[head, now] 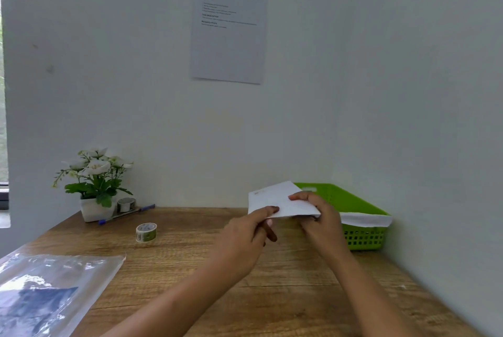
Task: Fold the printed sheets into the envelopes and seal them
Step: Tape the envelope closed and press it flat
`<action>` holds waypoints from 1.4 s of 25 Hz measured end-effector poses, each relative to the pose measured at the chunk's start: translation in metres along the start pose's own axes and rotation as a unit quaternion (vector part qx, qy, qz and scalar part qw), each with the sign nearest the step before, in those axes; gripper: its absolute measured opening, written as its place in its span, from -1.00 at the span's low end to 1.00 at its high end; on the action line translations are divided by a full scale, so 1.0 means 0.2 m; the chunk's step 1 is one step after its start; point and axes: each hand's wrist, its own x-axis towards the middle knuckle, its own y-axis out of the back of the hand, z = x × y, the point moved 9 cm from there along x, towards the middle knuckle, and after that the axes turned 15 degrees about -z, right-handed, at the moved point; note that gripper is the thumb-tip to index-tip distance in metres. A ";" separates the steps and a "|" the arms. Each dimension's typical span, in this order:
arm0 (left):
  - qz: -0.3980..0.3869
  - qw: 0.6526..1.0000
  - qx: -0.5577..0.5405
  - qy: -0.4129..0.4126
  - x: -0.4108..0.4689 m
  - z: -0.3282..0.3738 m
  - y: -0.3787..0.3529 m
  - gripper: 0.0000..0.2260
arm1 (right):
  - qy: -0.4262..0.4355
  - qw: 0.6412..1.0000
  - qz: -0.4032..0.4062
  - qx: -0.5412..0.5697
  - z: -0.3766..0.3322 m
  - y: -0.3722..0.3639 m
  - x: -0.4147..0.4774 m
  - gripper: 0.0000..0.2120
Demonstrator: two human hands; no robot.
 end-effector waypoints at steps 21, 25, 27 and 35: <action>-0.002 0.992 0.048 -0.115 0.59 0.40 -0.54 -0.71 | -0.157 0.923 0.318 -0.148 0.10 0.61 -0.18 -0.64; 0.029 0.993 0.040 -0.107 0.60 0.40 -0.55 -0.75 | -0.223 0.897 0.328 -0.198 0.14 0.64 -0.20 -0.75; 0.033 0.994 0.030 -0.104 0.59 0.38 -0.55 -0.73 | -0.265 0.891 0.300 -0.213 0.20 0.64 -0.20 -0.73; 0.048 0.995 0.087 -0.016 0.45 0.10 -0.36 -0.73 | -0.202 0.875 0.272 -0.345 0.12 0.53 -0.16 -0.67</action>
